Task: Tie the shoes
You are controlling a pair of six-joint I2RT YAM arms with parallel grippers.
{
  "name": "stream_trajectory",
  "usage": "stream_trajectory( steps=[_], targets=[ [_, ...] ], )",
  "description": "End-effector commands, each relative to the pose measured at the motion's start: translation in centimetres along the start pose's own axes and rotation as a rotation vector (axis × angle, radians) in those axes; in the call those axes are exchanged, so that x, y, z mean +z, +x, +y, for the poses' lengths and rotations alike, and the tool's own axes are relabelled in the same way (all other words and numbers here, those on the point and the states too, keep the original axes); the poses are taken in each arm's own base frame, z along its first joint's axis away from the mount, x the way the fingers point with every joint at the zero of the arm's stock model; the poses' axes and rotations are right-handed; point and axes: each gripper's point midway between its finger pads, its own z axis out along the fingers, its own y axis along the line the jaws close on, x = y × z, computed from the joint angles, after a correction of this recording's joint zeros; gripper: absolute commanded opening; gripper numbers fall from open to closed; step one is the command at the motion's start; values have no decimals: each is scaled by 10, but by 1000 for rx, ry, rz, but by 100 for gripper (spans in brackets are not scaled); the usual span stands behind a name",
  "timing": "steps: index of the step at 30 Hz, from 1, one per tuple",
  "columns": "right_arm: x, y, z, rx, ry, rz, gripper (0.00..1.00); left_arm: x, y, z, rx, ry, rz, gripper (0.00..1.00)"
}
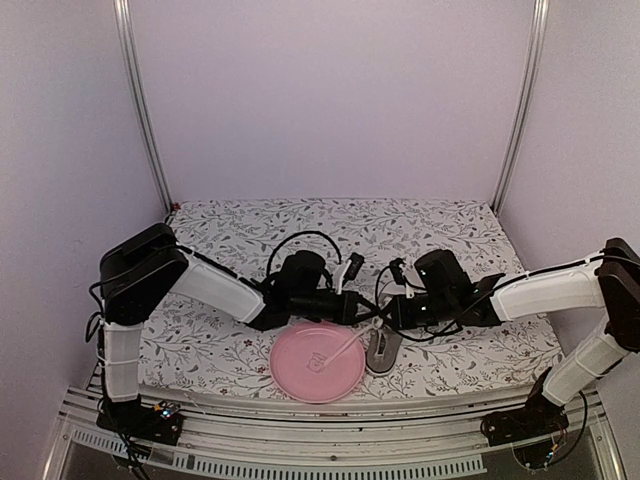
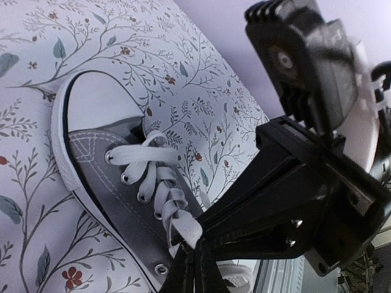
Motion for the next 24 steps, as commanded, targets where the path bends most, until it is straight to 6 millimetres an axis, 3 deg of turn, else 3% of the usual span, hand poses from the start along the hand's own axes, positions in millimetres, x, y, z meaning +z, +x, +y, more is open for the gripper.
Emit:
stream_trajectory(
  steps=[1, 8, 12, 18, 24],
  targets=[
    [-1, 2, -4, 10, 20, -9, 2, -8, 2, 8, 11, -28, -3, 0],
    [-4, 5, -7, 17, 28, -13, 2, -26, -19, 14, 29, -92, -67, 30],
    [-4, 5, -6, 15, 25, -15, 2, -31, -26, 29, -1, -155, -89, 39],
    [-4, 4, -6, 17, 24, -18, 2, -20, -15, 56, -55, -234, -14, 38],
    [-4, 5, -6, 18, 24, -16, 2, -3, -2, 51, -44, -165, 60, 32]
  ],
)
